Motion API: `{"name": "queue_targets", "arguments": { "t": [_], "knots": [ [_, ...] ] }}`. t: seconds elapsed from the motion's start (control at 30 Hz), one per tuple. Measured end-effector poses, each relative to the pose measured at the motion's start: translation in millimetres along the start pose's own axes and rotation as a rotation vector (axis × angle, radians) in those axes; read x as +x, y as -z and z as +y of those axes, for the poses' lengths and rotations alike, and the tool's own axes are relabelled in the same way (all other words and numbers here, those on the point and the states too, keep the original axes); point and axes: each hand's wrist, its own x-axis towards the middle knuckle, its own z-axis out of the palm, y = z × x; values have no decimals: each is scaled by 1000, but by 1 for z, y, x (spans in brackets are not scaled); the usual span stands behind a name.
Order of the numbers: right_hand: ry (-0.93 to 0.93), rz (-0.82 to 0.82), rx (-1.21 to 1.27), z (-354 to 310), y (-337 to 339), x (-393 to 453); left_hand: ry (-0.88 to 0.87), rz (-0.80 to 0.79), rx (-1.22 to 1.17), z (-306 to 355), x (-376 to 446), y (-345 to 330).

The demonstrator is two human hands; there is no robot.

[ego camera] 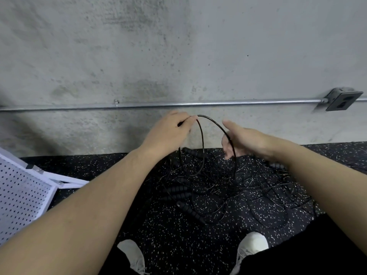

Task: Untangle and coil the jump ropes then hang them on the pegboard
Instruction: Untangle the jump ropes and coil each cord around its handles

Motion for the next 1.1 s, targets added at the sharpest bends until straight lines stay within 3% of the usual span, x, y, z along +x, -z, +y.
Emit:
{"name": "queue_targets", "arguments": {
  "t": [0.1,0.17,0.27,0.33,0.47,0.7,0.83,0.93,1.1],
  "knots": [
    [-92,-33,-89,12,10,-7,154,85,-135,-4,8,-4],
    [-62,62,-41,13,13,-10,242,108,-130,-13,13,-4],
    [9,320,64,9,17,-14,370,-34,-23,-25,15,-5],
    [31,399,104,9,20,-17,416,-173,66,-24,13,-10],
    [83,392,37,13,26,-23,280,-238,297,-3,11,-26],
    [150,349,97,9,14,-19,-18,-350,147,46,5,-61],
    [130,336,118,13,18,-18,-152,-306,144,47,6,-64],
    [131,184,151,25,20,-20,-190,-234,143,42,9,-61],
    [34,26,149,46,23,-23,-151,-18,-109,41,16,-55]
  ]
}}
